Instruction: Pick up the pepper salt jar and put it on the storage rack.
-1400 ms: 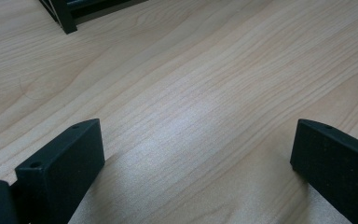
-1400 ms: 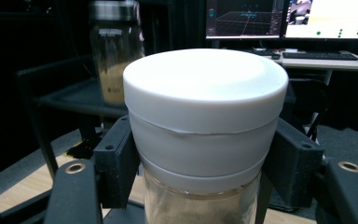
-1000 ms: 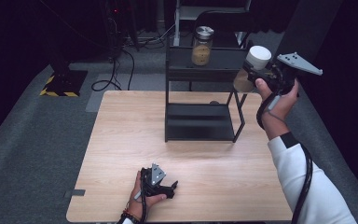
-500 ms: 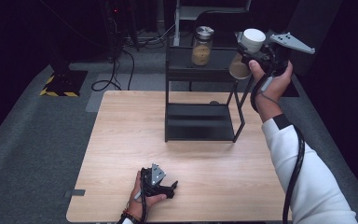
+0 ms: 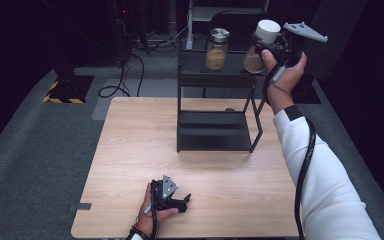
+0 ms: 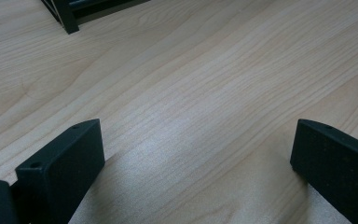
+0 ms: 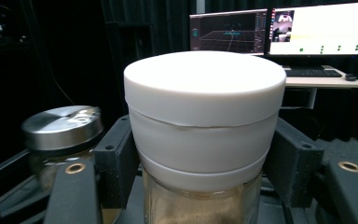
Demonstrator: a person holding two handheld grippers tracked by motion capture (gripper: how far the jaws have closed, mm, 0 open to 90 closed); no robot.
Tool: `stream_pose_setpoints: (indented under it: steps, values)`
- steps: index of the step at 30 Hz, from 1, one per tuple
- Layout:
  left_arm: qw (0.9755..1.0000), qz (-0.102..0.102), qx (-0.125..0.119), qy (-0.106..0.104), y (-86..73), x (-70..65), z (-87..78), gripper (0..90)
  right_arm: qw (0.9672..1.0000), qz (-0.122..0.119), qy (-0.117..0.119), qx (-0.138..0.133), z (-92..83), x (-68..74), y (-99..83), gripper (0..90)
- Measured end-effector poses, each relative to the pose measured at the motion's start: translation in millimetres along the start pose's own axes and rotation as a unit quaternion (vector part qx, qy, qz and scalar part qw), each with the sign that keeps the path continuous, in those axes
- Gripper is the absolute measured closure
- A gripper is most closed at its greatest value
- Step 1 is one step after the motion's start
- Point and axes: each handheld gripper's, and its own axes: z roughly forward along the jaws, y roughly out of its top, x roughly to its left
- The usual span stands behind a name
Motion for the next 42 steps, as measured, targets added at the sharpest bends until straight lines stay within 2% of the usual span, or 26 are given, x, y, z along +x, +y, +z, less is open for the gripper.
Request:
stream_pose_setpoints:
  steps: [20, 26, 35, 36, 37, 39, 42]
  values:
    - [1.0, 0.0, 0.0, 0.0, -0.1, 0.0, 0.0, 2.8, 0.9997, 0.001, -0.01, 0.022, 36.9, -5.4, -0.6, 33.9]
    - [1.0, 0.001, 0.0, -0.001, 0.0, 0.2, 0.0, 2.8, 0.9997, -0.016, -0.01, 0.018, 37.6, -1.0, -3.9, 33.9]
    - [1.0, 0.0, 0.0, 0.0, -0.1, 0.0, -0.1, 2.8, 0.9997, -0.009, -0.015, 0.016, 38.3, 2.0, -4.9, 33.1]
    - [1.0, 0.0, 0.0, 0.0, 0.0, 0.1, -0.1, 2.8, 0.9996, -0.014, -0.018, 0.015, 38.4, 3.5, -4.7, 31.9]
    - [1.0, 0.0, 0.0, 0.0, 0.0, 0.1, -0.1, 2.8, 0.9997, -0.01, -0.02, 0.007, 38.1, 3.2, -7.2, 26.2]
    - [1.0, -0.001, 0.0, 0.0, -0.1, 0.1, 0.0, 2.8, 0.9998, -0.011, -0.018, 0.006, 38.0, 1.6, -6.8, 23.1]
    - [1.0, -0.001, 0.0, 0.0, 0.0, 0.1, 0.0, 2.8, 0.9999, -0.012, -0.003, 0.0, 35.7, -3.4, -6.8, 18.0]
